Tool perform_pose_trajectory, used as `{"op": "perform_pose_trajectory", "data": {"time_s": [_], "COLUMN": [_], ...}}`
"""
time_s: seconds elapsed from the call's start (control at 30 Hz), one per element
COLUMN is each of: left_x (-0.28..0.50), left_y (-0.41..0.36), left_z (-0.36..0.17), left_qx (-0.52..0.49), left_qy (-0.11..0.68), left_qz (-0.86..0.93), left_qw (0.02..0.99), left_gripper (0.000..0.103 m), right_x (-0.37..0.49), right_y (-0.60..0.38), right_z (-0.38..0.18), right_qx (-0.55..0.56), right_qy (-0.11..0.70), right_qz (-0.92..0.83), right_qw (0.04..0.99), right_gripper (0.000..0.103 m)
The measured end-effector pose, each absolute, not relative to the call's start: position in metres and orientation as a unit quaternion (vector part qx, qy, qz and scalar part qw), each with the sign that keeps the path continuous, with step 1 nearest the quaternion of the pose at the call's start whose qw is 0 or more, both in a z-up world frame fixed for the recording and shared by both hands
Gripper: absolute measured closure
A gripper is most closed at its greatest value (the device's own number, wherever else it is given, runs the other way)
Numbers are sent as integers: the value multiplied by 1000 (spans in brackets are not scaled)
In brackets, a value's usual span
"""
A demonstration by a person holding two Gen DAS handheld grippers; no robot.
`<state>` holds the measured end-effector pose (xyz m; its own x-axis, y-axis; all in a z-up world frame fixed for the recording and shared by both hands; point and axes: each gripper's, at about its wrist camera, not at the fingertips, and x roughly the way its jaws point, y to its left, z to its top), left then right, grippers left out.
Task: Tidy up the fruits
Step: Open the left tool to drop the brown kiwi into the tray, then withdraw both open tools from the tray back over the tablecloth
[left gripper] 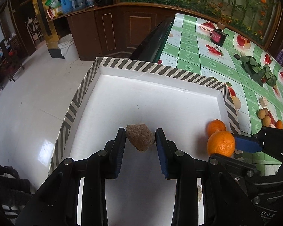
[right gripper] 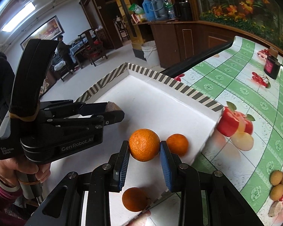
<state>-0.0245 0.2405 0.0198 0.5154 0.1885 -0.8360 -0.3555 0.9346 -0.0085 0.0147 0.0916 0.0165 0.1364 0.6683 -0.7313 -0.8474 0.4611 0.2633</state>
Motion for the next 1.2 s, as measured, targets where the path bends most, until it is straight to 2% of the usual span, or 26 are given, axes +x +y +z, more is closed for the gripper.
{"op": "perform_pose_trajectory", "data": {"time_s": [0.43,0.53,0.6,0.67,0.8,0.93,1.2], "left_x": [-23,-24,-26,-30,-37,-41,-45], "left_y": [250,250,253,254,245,225,175], "left_z": [10,11,12,15,26,35,51], "left_qx": [-96,-99,-110,-119,-112,-102,-82], "left_qy": [478,478,479,474,459,446,428], "left_qz": [183,182,179,178,178,157,114], "left_qw": [854,853,852,854,863,875,893], "left_gripper": [71,70,64,53,52,40,40], "right_x": [18,17,14,13,10,6,5], "right_y": [106,107,105,100,78,49,-17], "right_z": [-1,1,4,7,18,30,35], "right_qx": [-127,-121,-121,-117,-93,-78,-60], "right_qy": [422,423,421,419,412,400,398], "right_qz": [490,494,498,496,498,487,437], "right_qw": [752,750,749,751,757,772,804], "right_gripper": [71,60,58,58,58,58,58]}}
